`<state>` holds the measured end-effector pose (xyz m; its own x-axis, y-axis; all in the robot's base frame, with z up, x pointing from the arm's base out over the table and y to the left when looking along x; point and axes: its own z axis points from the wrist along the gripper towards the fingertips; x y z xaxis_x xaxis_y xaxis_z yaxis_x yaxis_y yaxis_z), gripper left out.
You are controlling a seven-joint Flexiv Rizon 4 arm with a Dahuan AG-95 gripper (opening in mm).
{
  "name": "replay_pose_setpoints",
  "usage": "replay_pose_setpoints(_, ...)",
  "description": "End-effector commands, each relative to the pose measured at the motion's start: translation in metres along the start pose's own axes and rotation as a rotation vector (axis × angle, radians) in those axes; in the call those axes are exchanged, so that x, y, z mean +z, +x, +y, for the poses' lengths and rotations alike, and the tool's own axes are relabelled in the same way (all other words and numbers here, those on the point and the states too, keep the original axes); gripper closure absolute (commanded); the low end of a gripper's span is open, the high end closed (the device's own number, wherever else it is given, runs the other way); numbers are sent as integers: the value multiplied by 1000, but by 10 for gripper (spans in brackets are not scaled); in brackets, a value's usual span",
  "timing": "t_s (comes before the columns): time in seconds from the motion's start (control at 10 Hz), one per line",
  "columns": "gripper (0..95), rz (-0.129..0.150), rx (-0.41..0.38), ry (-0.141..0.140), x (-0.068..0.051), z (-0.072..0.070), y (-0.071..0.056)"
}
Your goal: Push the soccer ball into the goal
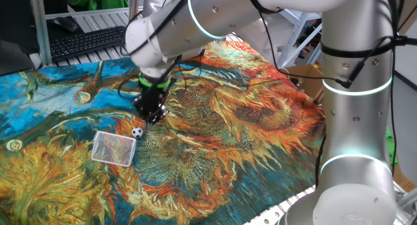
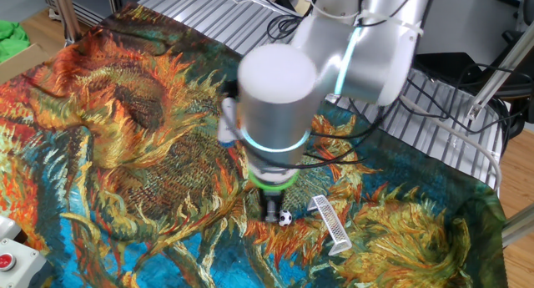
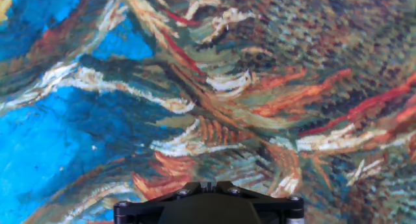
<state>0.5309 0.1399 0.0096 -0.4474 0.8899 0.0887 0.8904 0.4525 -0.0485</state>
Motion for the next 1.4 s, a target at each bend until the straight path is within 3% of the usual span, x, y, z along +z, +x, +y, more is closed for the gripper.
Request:
replay_pose_setpoints(0.1,950,23,6,-9,1,-6,20)
replay_pose_setpoints(0.3,950,4,-15,5,0,-1,16)
replay_pose_setpoints(0.7,950,18,3,-1,-6,14,1)
replay_pose_setpoints(1.0,950,44,10,-11,-9,22,-4)
replay_pose_setpoints(1.2,950,80,-25,-26,-7,24,-3)
replay_pose_setpoints(1.4,950,82,-38,-28,-2,26,0)
